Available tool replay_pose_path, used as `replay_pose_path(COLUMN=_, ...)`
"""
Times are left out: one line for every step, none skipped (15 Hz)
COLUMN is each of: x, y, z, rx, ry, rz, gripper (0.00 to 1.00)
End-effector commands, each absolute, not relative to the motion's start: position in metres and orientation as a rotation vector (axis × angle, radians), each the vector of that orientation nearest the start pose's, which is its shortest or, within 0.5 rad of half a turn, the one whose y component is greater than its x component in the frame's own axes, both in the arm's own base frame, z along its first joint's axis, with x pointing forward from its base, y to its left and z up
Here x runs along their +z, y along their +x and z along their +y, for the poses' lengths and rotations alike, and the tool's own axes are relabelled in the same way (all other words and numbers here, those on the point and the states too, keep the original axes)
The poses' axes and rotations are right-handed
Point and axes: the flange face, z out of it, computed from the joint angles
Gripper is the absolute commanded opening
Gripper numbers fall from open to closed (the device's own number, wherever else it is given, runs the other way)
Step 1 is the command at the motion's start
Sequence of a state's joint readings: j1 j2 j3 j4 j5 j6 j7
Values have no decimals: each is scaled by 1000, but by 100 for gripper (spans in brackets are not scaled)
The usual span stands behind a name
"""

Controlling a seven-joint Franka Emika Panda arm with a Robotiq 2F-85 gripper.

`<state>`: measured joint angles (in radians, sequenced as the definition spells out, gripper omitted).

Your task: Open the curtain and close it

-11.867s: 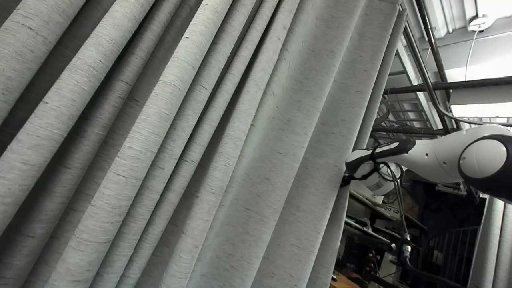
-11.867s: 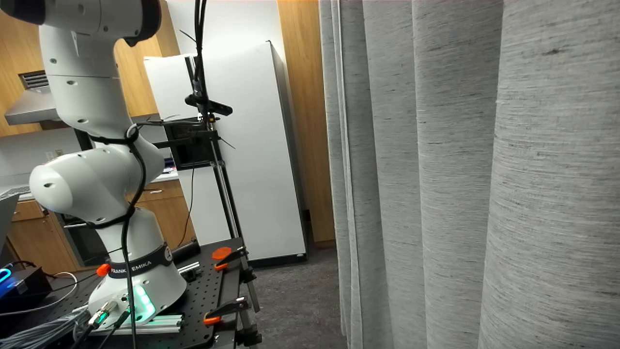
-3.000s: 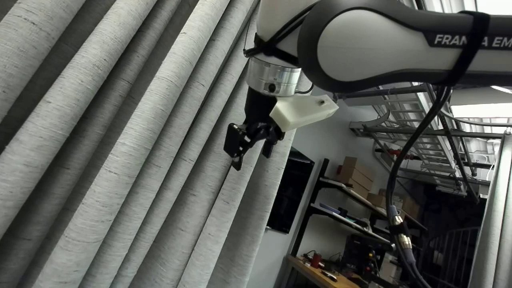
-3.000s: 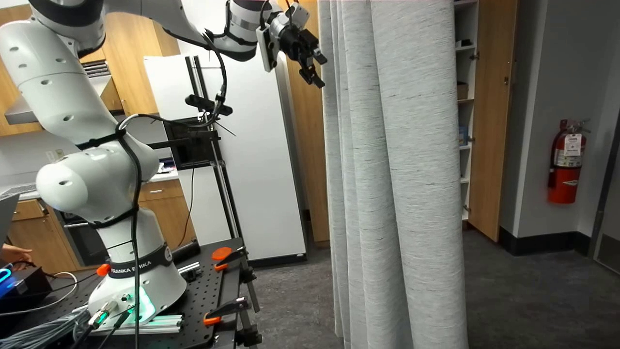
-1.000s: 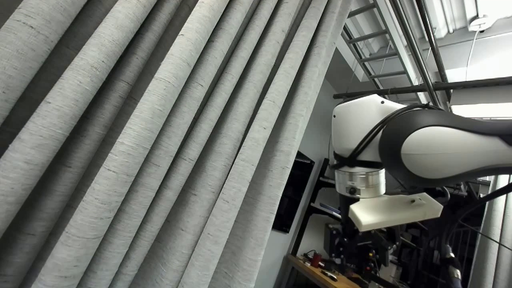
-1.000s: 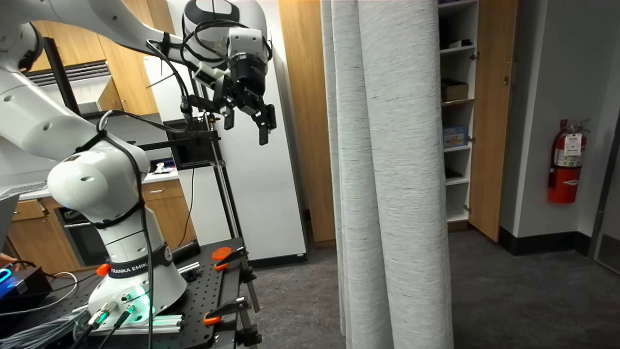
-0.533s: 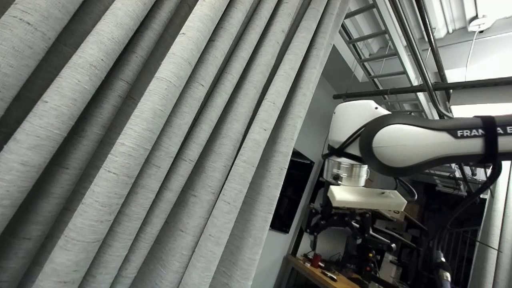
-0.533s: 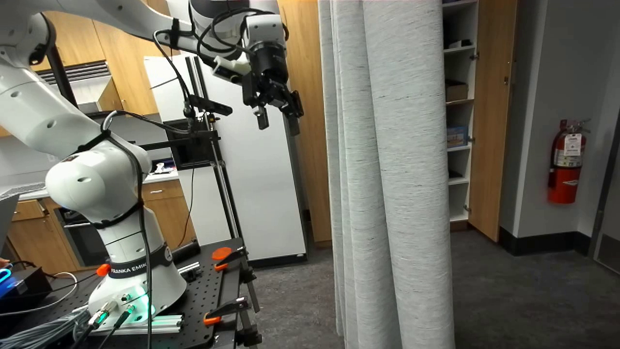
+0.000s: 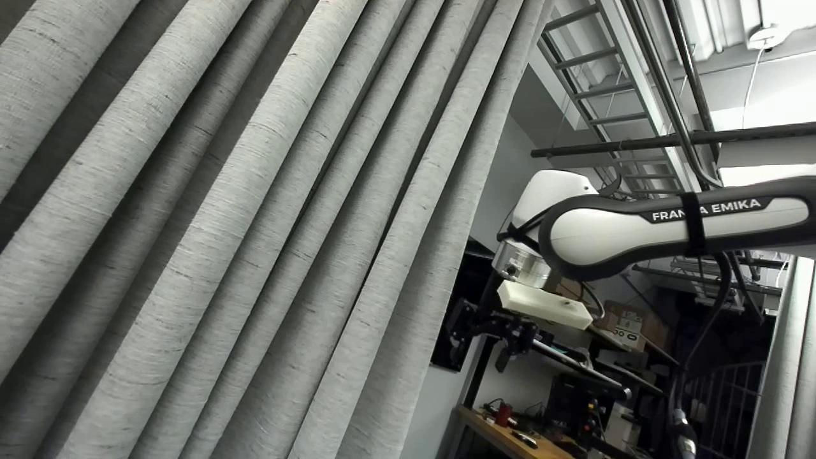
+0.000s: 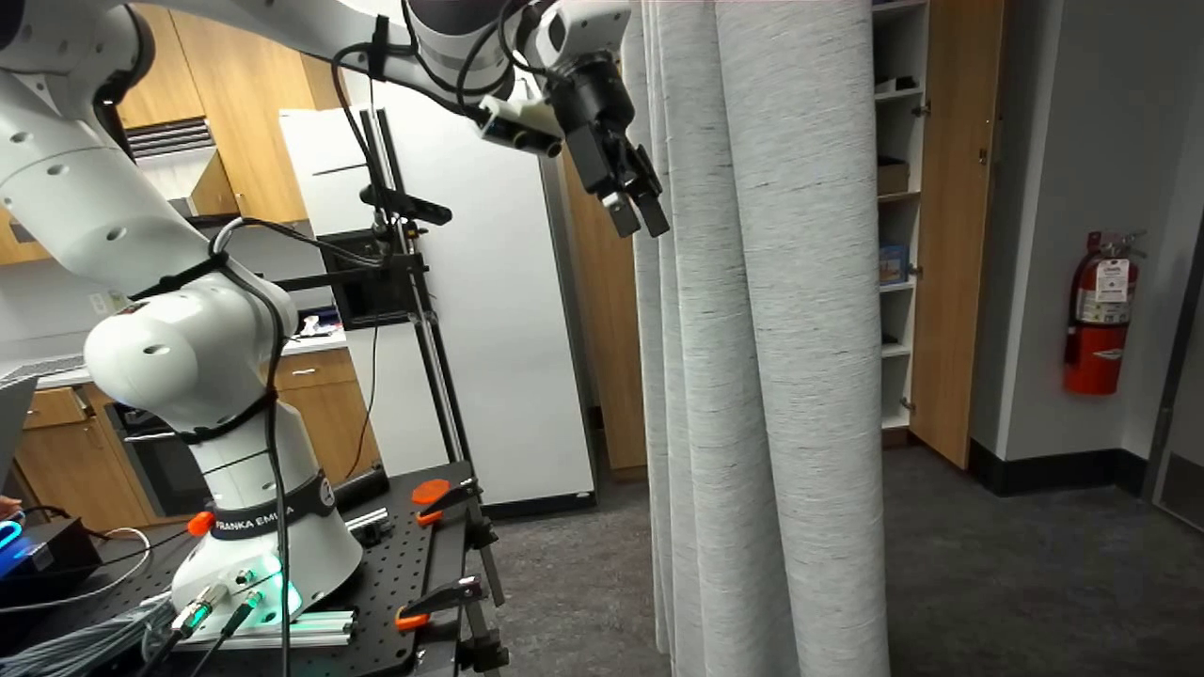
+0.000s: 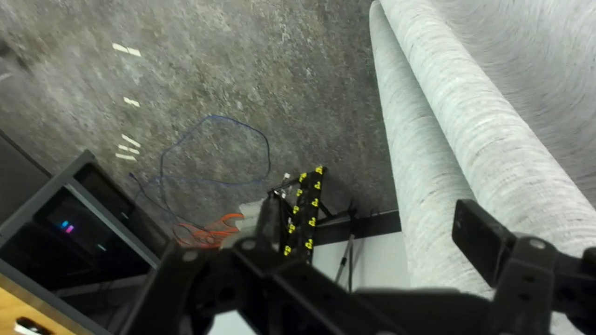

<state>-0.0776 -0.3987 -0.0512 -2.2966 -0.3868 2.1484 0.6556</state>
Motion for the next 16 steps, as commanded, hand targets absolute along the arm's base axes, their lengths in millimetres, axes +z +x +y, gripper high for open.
replay_pose_path(x=537, y=463, z=-90, rx=-624, ry=-3251, rz=733, gripper=98)
replay_pose_path(x=537, y=463, z=-94, rx=-634, ry=-3267, rz=684, gripper=99)
replay_pose_path(x=538, y=460, z=-98, rx=-612, ry=-3264, rz=686, gripper=100)
replay_pose_path(x=532, y=458, z=-88, rx=-601, ry=-3265, rz=753, gripper=99)
replay_pose_path(x=532, y=457, z=-92, rx=-597, ry=-3275, rz=734, gripper=100)
replay_pose_path(x=532, y=457, z=-94, rx=-594, ry=-3280, rz=725, gripper=100)
replay_pose_path(x=532, y=457, z=-95, rx=-594, ry=-3282, rz=720, gripper=100)
replay_pose_path(x=532, y=457, z=-95, rx=-594, ry=-3283, rz=718, gripper=100)
replay_pose_path(x=532, y=457, z=-95, rx=-594, ry=-3283, rz=717, gripper=100)
replay_pose_path(x=532, y=457, z=-95, rx=-594, ry=-3283, rz=716, gripper=100)
replay_pose_path(x=532, y=457, z=-95, rx=-594, ry=-3283, rz=716, gripper=100)
replay_pose_path(x=530, y=460, z=-94, rx=-576, ry=-3309, rz=707, gripper=100)
replay_pose_path(x=528, y=462, z=-92, rx=-585, ry=-3309, rz=664, gripper=100)
replay_pose_path(x=526, y=467, z=-90, rx=-593, ry=-3312, rz=594, gripper=100)
replay_pose_path(x=526, y=471, z=-88, rx=-596, ry=-3309, rz=508, gripper=99)
replay_pose_path(x=526, y=477, z=-86, rx=-617, ry=-3300, rz=423, gripper=100)
